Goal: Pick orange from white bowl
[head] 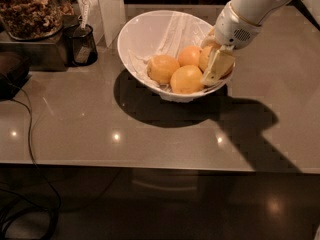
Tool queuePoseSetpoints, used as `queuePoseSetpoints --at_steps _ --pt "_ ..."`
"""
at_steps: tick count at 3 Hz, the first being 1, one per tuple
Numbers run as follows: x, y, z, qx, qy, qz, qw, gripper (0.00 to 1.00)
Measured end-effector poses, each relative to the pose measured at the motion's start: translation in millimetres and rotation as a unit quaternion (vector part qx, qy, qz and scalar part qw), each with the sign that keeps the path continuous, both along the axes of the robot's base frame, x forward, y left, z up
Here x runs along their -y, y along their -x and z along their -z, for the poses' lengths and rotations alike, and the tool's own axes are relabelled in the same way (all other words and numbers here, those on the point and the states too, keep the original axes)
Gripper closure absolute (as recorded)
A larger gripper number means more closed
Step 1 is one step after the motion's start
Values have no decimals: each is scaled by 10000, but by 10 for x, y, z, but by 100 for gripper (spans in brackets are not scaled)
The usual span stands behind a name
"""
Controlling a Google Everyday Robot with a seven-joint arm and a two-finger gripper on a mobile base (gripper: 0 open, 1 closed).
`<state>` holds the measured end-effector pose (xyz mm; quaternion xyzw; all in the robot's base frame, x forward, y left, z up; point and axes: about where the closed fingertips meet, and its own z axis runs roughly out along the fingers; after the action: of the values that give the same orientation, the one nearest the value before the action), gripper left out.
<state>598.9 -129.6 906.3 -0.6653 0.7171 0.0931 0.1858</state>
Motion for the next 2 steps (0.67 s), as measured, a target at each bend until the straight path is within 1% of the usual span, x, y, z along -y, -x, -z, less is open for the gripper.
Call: queuePoseSetpoints --at_steps 2 --pt "0 0 0 0 0 0 10000 85"
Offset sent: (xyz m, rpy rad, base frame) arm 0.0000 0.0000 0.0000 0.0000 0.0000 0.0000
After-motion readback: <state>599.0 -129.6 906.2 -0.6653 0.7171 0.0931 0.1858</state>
